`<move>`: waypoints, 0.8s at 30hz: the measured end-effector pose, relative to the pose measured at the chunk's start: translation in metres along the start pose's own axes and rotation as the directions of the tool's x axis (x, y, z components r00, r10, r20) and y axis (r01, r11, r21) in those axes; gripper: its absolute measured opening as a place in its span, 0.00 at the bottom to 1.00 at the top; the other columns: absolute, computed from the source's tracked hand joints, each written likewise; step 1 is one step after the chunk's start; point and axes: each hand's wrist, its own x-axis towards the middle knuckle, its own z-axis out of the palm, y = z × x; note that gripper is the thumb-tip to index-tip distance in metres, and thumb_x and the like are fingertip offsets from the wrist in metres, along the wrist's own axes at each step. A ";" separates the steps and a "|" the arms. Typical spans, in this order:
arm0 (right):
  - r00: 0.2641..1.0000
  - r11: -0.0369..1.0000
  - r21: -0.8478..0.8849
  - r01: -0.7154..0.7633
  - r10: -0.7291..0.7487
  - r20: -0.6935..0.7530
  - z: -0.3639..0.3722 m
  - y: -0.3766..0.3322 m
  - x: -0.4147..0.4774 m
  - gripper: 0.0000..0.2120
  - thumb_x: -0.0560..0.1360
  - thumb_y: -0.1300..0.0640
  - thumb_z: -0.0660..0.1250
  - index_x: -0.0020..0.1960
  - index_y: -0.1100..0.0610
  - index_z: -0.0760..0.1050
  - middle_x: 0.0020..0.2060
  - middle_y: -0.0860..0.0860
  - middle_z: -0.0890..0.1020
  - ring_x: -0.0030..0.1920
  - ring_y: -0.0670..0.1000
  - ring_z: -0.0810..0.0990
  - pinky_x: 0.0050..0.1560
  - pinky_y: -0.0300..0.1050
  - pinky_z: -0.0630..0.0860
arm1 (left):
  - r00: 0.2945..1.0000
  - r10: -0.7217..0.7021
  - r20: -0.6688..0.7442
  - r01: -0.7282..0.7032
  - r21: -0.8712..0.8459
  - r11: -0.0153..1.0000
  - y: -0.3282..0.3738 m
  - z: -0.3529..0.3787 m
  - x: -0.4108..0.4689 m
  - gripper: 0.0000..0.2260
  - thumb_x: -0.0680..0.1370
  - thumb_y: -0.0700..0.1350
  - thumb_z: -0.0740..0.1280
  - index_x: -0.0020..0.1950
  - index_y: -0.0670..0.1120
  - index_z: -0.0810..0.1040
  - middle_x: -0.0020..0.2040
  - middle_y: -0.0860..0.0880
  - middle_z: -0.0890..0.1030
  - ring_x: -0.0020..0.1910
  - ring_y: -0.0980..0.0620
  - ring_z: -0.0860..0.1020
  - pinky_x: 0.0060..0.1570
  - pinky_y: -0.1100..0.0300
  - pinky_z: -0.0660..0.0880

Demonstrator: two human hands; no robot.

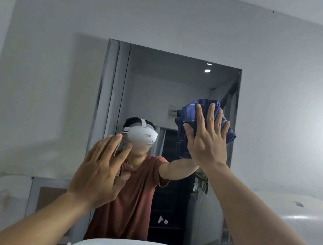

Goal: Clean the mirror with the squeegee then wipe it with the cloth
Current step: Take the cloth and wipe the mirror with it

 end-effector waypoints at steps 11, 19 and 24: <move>0.988 0.985 0.082 -0.155 0.154 0.020 0.009 0.011 -0.049 0.37 0.81 0.34 0.37 0.81 0.54 0.54 0.81 0.58 0.52 0.81 0.61 0.48 0.78 0.65 0.49 | 1.000 -0.007 0.019 0.006 0.036 0.999 0.002 -0.007 0.002 0.34 0.77 0.61 0.62 0.80 0.47 0.62 0.79 0.38 0.60 0.78 0.38 0.61 0.75 0.40 0.62; 0.975 0.968 0.122 -0.220 0.216 0.045 0.012 0.010 -0.080 0.37 0.80 0.33 0.35 0.82 0.51 0.54 0.81 0.57 0.52 0.81 0.61 0.49 0.78 0.66 0.50 | 0.997 0.016 -0.070 -0.016 -0.001 1.000 -0.007 -0.026 0.024 0.27 0.77 0.57 0.60 0.73 0.47 0.72 0.70 0.40 0.71 0.67 0.40 0.70 0.63 0.43 0.72; 0.965 0.955 0.136 -0.263 0.258 0.052 0.014 -0.010 -0.085 0.34 0.82 0.35 0.39 0.81 0.51 0.53 0.81 0.58 0.54 0.81 0.62 0.50 0.77 0.69 0.52 | 0.991 0.080 -0.107 -0.073 0.068 0.995 -0.034 -0.042 0.073 0.29 0.78 0.56 0.60 0.76 0.45 0.69 0.73 0.37 0.65 0.71 0.37 0.65 0.69 0.42 0.69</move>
